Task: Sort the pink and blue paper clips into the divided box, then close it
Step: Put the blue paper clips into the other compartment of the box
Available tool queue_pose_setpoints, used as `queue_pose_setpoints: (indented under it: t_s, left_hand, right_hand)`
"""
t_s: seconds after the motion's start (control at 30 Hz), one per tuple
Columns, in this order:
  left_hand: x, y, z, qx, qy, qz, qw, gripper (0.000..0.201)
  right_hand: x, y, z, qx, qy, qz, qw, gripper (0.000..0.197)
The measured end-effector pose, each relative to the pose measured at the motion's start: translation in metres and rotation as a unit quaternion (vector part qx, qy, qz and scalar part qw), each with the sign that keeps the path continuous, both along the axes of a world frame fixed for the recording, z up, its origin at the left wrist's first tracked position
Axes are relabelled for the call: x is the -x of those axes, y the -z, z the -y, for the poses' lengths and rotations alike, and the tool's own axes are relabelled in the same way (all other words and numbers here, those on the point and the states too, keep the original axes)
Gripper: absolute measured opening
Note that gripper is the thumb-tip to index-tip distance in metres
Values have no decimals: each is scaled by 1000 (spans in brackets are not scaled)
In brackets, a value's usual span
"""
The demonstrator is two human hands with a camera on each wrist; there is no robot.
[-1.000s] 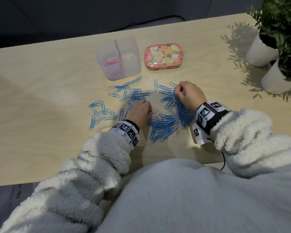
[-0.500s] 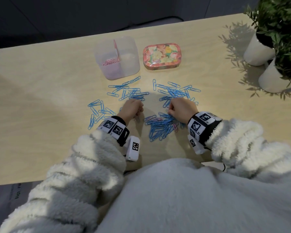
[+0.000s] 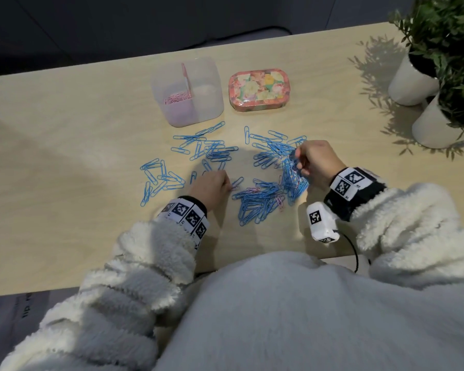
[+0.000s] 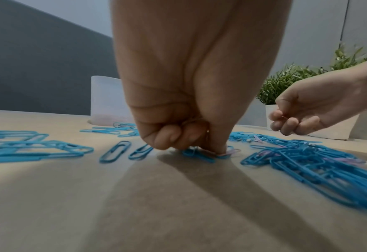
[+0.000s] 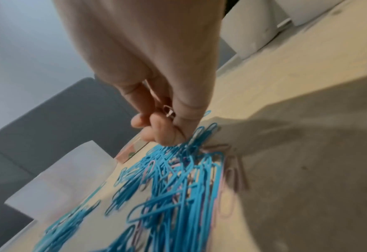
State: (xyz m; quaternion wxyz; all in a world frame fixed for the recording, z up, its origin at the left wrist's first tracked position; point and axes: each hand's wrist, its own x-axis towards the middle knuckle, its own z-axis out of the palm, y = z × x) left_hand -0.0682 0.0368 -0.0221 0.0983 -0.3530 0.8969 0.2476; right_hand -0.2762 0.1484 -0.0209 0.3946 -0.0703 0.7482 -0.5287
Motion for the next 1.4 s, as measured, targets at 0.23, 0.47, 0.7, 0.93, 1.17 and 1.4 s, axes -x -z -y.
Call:
queue_pose_setpoints:
  t_s: [0.23, 0.47, 0.7, 0.93, 1.17, 1.4]
  left_hand:
    - [-1, 2, 5, 53, 11, -2, 999, 20]
    - [-11, 2, 6, 52, -5, -44, 998, 18]
    - [-6, 2, 3, 89, 108, -82, 987, 19]
    - [-7, 5, 3, 33, 21, -101, 994, 13]
    - [-13, 4, 17, -148, -146, -214, 954, 15]
    - [-10, -2, 24, -311, -173, -193, 915, 14]
  right_hand:
    - [-11, 1, 8, -162, -350, -401, 831, 12]
    - [-6, 3, 5, -81, -287, -357, 885, 10]
    - [-30, -14, 10, -15, -259, 20, 966, 27]
    - [-46, -10, 14, -64, -351, -137, 924, 18]
    - [-54, -3, 12, -122, -489, -397, 767, 15]
    - [-46, -1, 26, -104, -452, -319, 827, 6]
